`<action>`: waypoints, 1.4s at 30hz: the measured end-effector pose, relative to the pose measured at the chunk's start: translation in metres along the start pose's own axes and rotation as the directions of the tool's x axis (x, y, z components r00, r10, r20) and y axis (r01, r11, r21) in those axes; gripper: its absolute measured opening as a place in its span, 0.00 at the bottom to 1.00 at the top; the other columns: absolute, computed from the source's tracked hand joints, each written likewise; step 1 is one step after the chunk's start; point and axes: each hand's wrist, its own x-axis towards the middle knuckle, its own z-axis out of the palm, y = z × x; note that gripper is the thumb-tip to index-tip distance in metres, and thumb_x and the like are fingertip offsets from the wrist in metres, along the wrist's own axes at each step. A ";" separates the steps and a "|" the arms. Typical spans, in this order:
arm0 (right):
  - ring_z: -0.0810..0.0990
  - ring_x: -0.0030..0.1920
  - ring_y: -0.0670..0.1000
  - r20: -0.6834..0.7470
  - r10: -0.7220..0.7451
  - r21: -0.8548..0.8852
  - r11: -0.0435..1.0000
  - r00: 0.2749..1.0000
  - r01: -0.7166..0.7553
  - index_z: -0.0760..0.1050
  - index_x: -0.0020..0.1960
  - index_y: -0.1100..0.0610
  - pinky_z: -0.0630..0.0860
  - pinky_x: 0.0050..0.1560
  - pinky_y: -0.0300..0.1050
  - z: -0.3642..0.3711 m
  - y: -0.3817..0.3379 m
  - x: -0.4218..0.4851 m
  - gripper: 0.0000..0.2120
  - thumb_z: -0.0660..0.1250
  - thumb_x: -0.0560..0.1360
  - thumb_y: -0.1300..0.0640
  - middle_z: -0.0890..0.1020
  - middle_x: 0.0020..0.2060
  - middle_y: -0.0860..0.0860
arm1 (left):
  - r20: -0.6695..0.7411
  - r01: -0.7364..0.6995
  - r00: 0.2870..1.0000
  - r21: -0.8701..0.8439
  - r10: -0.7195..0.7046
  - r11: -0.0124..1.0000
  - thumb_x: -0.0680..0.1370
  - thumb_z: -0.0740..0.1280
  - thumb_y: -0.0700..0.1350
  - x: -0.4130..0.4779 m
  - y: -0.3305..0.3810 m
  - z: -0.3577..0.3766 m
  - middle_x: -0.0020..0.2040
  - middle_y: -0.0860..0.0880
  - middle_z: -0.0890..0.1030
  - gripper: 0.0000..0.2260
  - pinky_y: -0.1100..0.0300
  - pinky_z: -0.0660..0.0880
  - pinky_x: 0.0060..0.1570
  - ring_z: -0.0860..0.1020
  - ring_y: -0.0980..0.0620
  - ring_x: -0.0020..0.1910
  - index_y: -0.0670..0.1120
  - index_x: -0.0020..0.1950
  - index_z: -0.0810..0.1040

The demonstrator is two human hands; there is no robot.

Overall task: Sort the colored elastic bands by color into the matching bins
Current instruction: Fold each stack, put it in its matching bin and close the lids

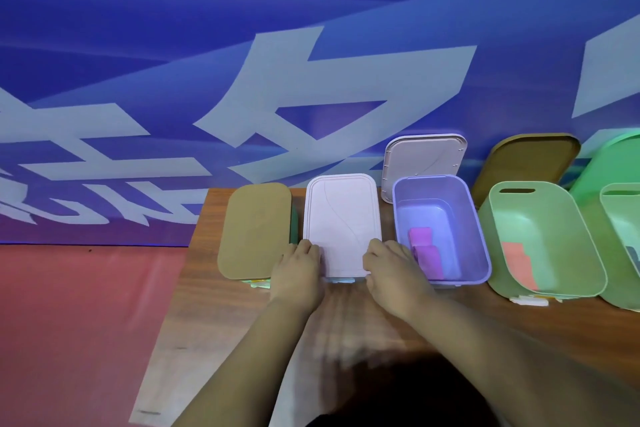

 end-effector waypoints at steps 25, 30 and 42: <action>0.78 0.50 0.62 -0.088 0.291 -0.025 0.956 0.953 -0.294 0.68 0.75 0.55 0.80 0.52 0.56 -0.170 0.170 0.085 0.24 0.65 0.80 0.59 0.67 0.61 0.57 | -0.164 -0.073 0.985 -0.173 0.045 0.982 0.79 0.63 0.37 0.181 0.182 -0.093 0.62 0.41 0.68 0.14 0.49 0.72 0.44 0.77 0.37 0.47 0.43 0.64 0.74; 0.78 0.38 0.61 -0.103 0.284 -0.053 0.956 0.953 -0.290 0.73 0.61 0.56 0.78 0.41 0.52 -0.172 0.170 0.085 0.07 0.63 0.83 0.58 0.70 0.56 0.57 | -0.178 -0.041 0.984 -0.259 -0.006 0.965 0.82 0.61 0.41 0.174 0.186 -0.096 0.58 0.43 0.74 0.11 0.56 0.72 0.46 0.77 0.40 0.42 0.47 0.59 0.82; 0.78 0.44 0.60 -0.265 0.187 0.202 0.970 0.946 -0.135 0.73 0.49 0.54 0.76 0.44 0.56 -0.154 0.163 -0.026 0.06 0.70 0.75 0.57 0.76 0.46 0.53 | -0.333 -0.284 0.930 -0.388 0.153 0.877 0.80 0.72 0.46 0.060 0.186 -0.071 0.55 0.55 0.85 0.09 0.66 0.71 0.57 0.80 0.55 0.55 0.53 0.58 0.87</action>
